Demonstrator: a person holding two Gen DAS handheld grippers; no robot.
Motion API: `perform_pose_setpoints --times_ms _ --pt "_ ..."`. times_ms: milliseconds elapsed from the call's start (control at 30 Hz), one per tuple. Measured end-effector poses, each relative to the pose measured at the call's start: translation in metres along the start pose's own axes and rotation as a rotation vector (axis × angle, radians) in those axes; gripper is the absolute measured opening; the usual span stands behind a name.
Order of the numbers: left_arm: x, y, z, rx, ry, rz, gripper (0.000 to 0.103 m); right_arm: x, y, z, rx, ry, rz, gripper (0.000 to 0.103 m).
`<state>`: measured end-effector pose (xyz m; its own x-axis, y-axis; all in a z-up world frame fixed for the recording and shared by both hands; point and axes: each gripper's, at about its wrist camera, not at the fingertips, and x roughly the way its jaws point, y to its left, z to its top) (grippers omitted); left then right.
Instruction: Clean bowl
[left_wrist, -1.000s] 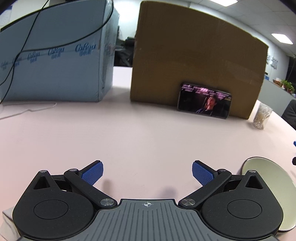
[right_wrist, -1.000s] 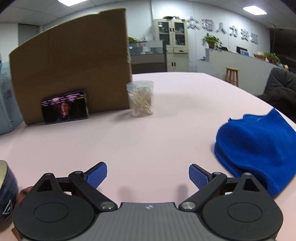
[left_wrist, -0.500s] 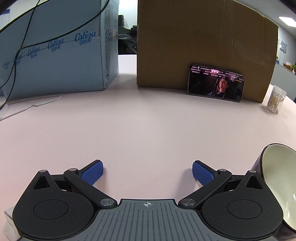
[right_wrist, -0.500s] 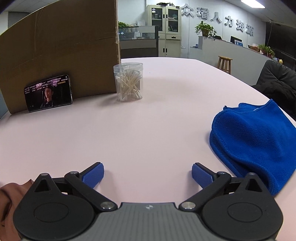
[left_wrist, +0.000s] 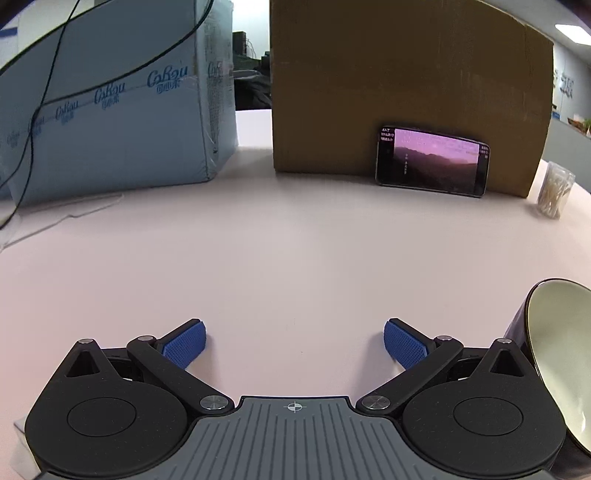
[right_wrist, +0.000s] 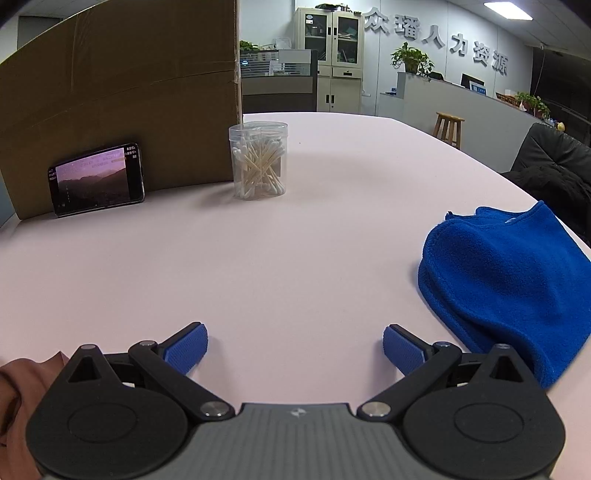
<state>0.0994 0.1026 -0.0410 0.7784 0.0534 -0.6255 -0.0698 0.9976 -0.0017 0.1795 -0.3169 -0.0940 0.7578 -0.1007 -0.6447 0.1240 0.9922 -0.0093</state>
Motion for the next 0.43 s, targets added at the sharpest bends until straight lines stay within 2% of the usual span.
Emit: perform_pose_setpoints --times_ms 433 --pt "0.0021 0.0011 0.0028 0.005 0.003 0.006 0.103 0.0008 -0.0003 -0.0004 0.001 -0.001 0.0 0.103"
